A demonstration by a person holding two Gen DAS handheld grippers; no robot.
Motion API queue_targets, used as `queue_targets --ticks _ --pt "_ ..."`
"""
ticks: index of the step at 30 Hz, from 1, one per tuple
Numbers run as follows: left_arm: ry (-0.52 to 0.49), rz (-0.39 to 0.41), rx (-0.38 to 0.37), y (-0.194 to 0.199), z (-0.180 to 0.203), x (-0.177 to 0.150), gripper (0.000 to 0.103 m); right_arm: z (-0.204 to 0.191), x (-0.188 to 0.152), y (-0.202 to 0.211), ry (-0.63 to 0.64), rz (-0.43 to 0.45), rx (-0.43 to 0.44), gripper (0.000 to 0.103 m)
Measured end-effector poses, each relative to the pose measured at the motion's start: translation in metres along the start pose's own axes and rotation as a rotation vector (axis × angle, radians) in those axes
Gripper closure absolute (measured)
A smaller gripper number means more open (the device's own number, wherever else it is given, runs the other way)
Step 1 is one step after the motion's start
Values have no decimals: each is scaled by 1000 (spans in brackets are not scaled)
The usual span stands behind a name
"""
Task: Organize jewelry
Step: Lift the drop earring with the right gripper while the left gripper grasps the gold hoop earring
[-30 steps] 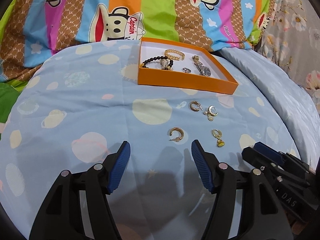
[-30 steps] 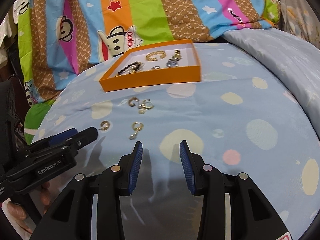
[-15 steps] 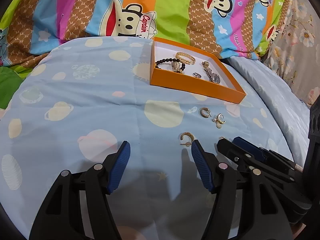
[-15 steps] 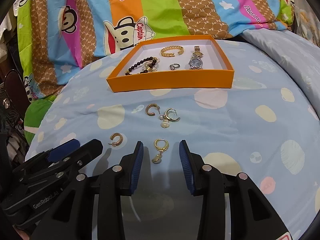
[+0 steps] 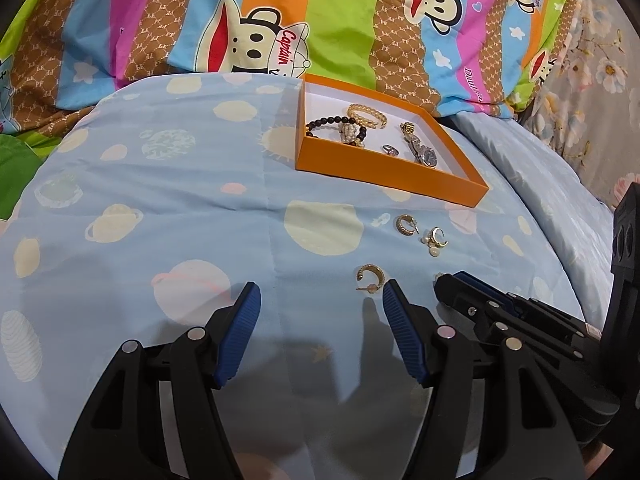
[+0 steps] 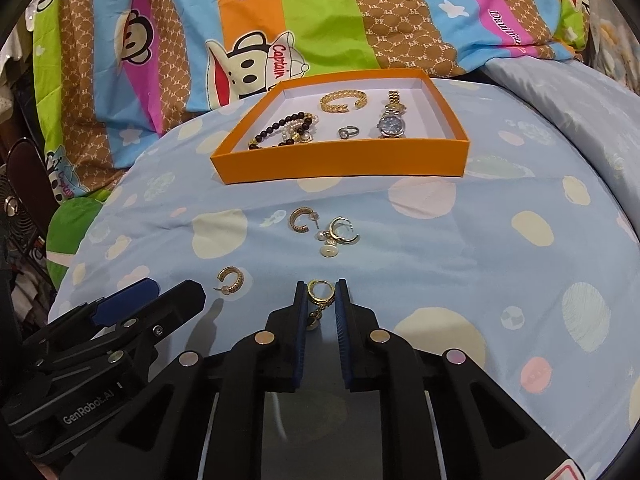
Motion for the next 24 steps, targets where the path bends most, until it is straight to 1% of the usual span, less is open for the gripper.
queue_targets --ticks 4,8,12,14,19,21,22,24 --pt "-24 -7 -9 -1 5 0 41 13 -5 16 -21 33 -6 90" --pt "-71 -24 -10 -6 15 1 41 38 -14 35 -64 56 -22 90" --pt "-95 -33 -13 -13 24 6 41 59 -23 52 -85 87 -55 90" --pt "-104 -34 -15 -16 28 9 41 67 -26 58 -98 88 -64 90" --pt "-133 -44 -11 -24 39 15 42 72 -29 60 -111 89 -62 90" --pt "-141 -45 -10 -25 42 15 49 70 -29 60 -105 86 -52 90" --pt "-143 -46 -10 -25 42 15 50 68 -30 59 -101 85 -49 90" --pt "-142 -45 -17 -25 42 15 61 64 -30 57 -95 79 -37 90"
Point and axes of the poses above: each gripper's, at about its wrist camera, not at the fingertips, and y roughly against the way its jaws point, z to its right, x to its top, the point moved 2 cm from there along -y, roughly the way its jaws point, and after that the axes turned 9 degrees about -y, right-handed, at the moved point
